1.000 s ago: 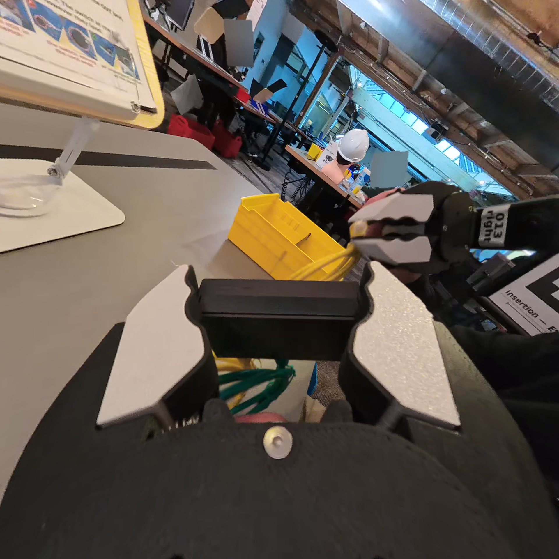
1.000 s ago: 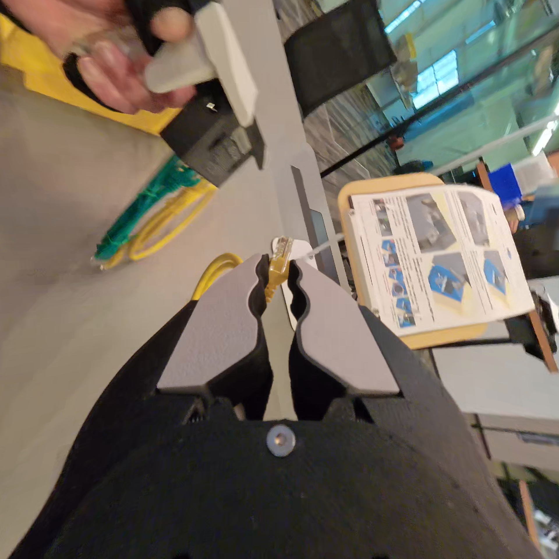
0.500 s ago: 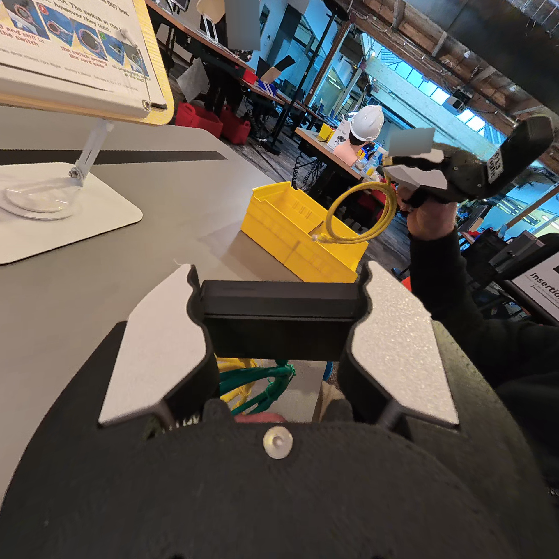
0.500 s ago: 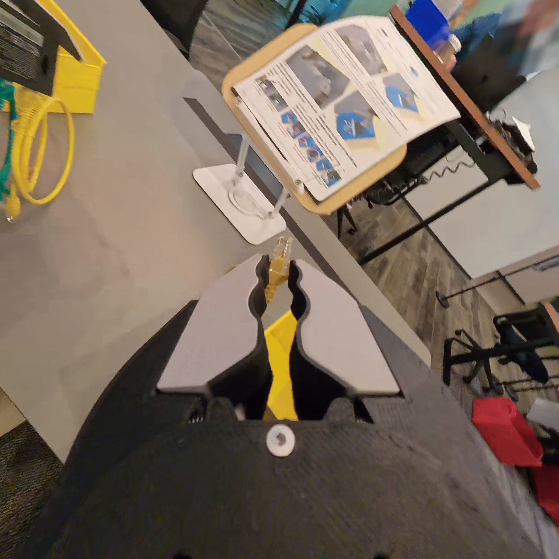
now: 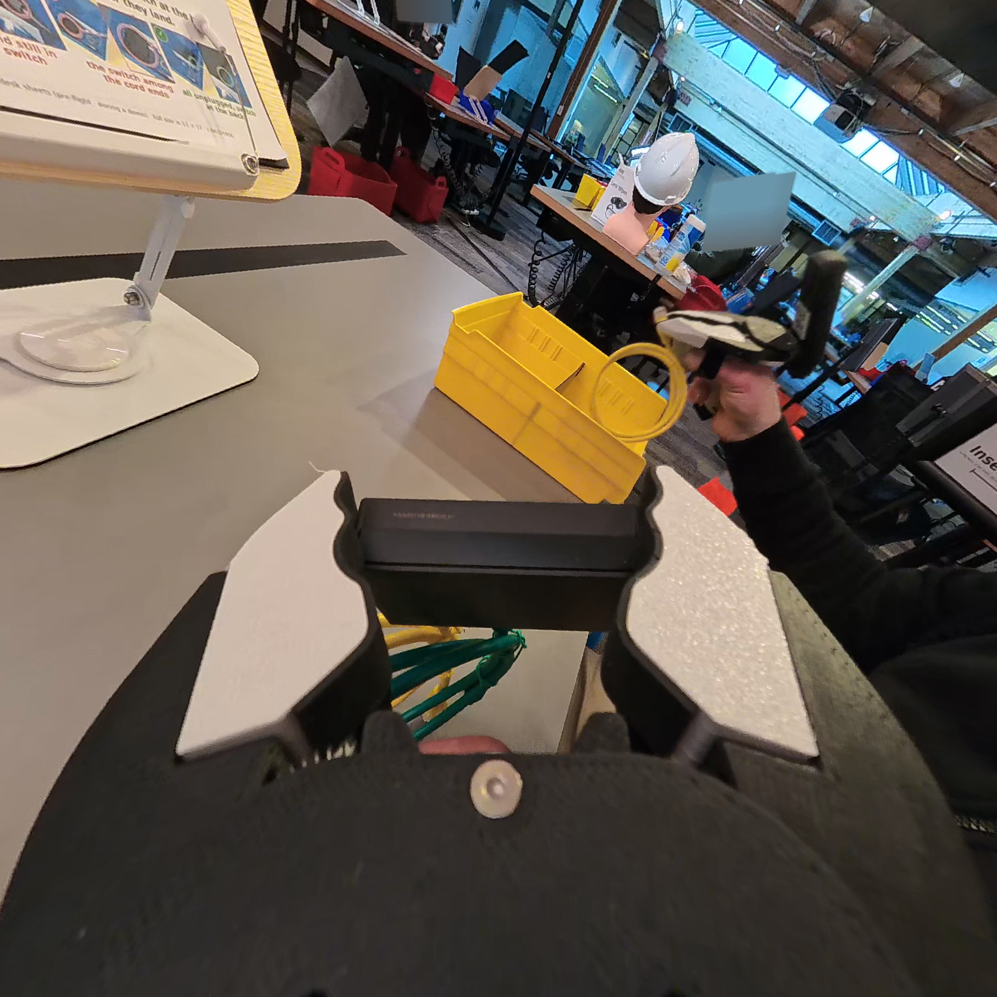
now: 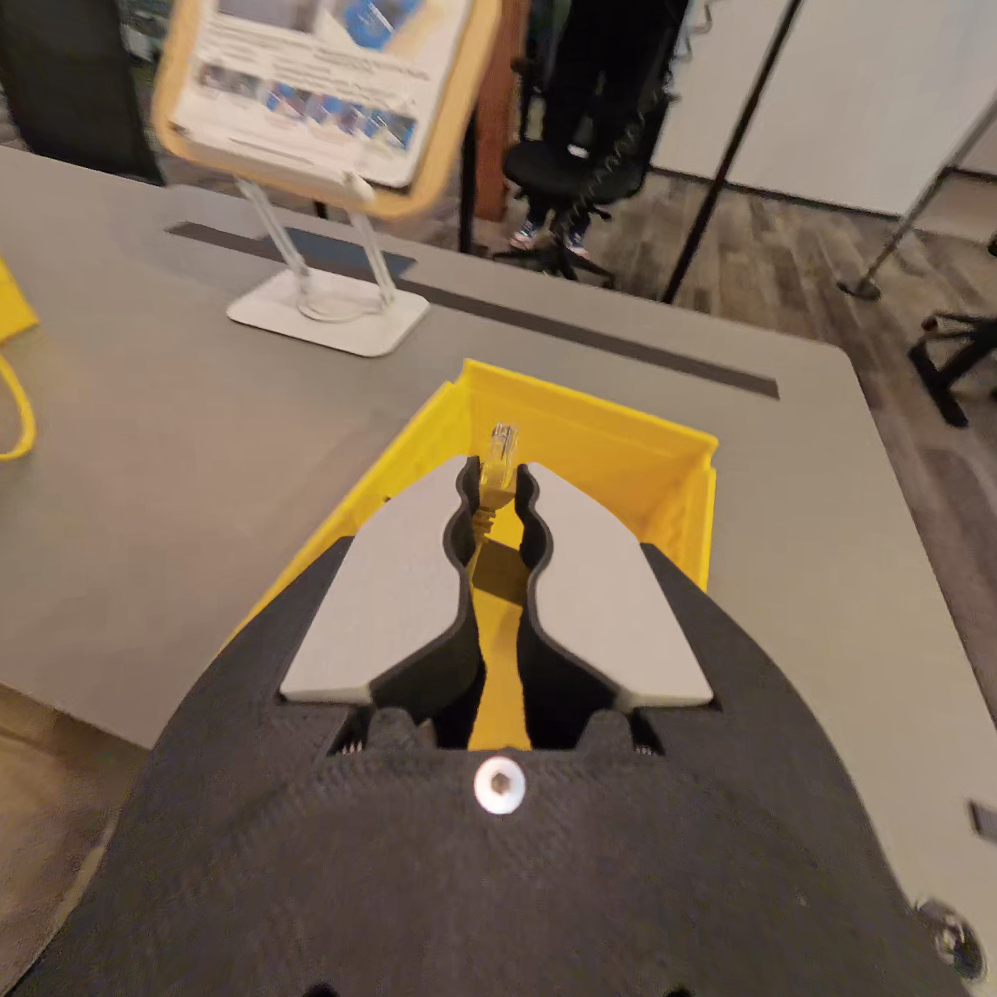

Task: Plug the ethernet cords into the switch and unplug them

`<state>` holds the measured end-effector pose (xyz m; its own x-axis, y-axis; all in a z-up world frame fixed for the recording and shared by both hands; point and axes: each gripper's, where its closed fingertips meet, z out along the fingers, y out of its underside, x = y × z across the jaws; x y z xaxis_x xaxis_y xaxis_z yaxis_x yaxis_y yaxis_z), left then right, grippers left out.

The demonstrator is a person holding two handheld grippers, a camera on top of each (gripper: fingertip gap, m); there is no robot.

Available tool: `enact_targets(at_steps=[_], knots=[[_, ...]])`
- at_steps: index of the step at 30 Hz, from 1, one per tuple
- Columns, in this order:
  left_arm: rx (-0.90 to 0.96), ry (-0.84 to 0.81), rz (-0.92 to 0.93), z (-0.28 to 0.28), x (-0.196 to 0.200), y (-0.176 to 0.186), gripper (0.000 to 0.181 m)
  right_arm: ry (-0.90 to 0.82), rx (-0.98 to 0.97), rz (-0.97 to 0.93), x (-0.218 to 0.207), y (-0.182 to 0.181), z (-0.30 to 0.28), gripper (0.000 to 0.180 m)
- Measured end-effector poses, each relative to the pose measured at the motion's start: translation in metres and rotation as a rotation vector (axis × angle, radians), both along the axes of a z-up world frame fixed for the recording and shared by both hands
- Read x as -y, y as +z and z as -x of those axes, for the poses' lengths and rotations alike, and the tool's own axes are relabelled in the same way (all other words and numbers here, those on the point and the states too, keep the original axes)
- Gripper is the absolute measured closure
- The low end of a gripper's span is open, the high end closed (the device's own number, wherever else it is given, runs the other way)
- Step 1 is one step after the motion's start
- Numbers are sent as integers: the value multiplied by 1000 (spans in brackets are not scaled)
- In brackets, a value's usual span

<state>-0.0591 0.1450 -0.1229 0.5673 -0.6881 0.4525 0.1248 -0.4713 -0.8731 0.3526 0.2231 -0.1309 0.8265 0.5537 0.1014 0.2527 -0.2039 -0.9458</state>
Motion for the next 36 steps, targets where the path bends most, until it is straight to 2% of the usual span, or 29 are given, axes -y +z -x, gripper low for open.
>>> enact_targets(at_steps=[3, 8, 11, 14, 17, 20, 22, 24, 27, 31, 33, 34, 36], knots=[[-10, -4, -3, 0, 2, 0, 82, -55, -17, 72, -10, -35, -10, 167], [-38, -8, -6, 3, 5, -1, 82, -149, 136, 211, -20, -85, -24, 166], [-43, -16, 0, 4, 5, -2, 82, -187, 276, 262, -20, -102, -30, 149], [-41, -14, 6, 7, 4, -3, 83, -263, 412, 220, -18, -93, -40, 128], [-42, -17, 9, 8, 4, -4, 82, -293, 507, 40, -7, -44, -27, 126], [-44, -22, 10, 7, 5, -4, 82, -97, 465, -120, 19, 5, 50, 129], [-49, -23, 11, 6, 5, -5, 82, 184, 361, -161, 50, 19, 134, 131], [-50, -20, 11, 6, 5, -5, 82, 520, 204, -91, 91, 13, 223, 129], [-47, -18, 11, 5, 6, -5, 82, 774, 164, 27, 122, -23, 315, 123], [-51, -20, 11, 3, 8, -6, 82, 841, 264, 63, 124, -74, 391, 116], [-54, -23, 10, 1, 9, -6, 82, 837, 277, 38, 117, -84, 414, 126], [-60, -22, 9, 1, 9, -6, 82, 818, 301, 2, 110, -88, 420, 141], [-92, -7, 0, 5, 8, -9, 82, 805, 340, -49, 100, -90, 423, 151]])
